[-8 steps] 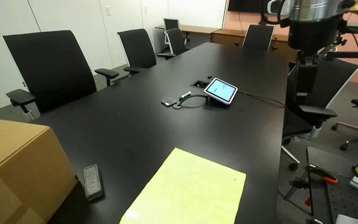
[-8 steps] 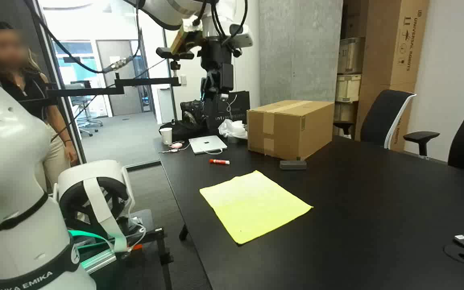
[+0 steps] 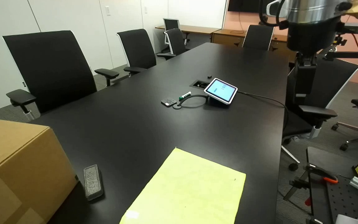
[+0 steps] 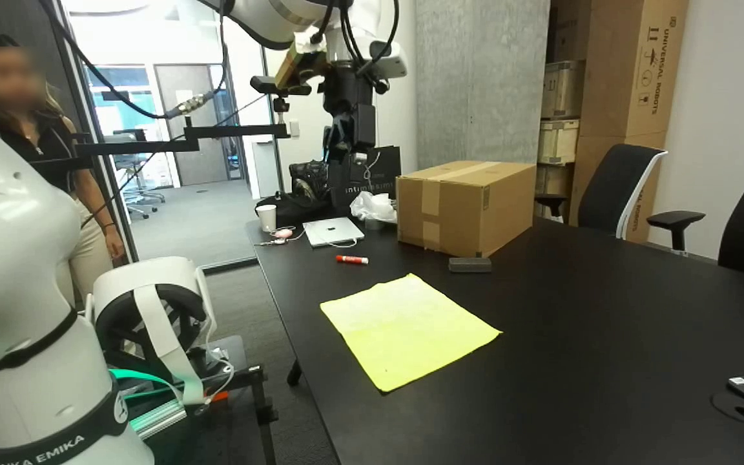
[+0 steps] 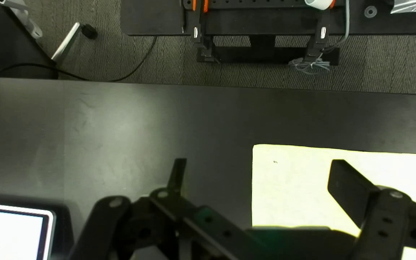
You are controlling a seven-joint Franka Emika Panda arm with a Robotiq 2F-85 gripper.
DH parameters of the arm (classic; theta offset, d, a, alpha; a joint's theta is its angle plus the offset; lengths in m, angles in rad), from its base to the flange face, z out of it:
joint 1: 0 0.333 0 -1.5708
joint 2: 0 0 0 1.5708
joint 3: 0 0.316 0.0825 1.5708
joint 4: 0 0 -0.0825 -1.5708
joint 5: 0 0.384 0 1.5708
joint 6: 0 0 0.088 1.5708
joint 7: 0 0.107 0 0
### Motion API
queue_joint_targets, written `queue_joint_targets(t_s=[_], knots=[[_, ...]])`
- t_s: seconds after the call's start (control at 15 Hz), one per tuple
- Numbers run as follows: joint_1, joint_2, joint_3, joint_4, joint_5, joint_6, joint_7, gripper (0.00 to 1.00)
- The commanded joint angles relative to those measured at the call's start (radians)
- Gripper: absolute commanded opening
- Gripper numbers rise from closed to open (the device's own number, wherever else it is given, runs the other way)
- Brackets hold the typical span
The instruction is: Fold the yellow cloth
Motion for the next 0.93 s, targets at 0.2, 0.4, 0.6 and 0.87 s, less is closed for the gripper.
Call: queue_joint_targets(t_s=[0.2,0.4,0.6,0.87], knots=[[0.002,0.084,-0.054,-0.133,-0.027,0.26,0.016,1.0],[0.0,0.16,-0.082,-0.218,-0.001,0.46,0.008,1.0],[0.0,0.261,-0.098,-0.276,0.027,0.644,0.024,1.0],[0.009,0.404,-0.106,-0.296,0.109,0.824,0.06,1.0]])
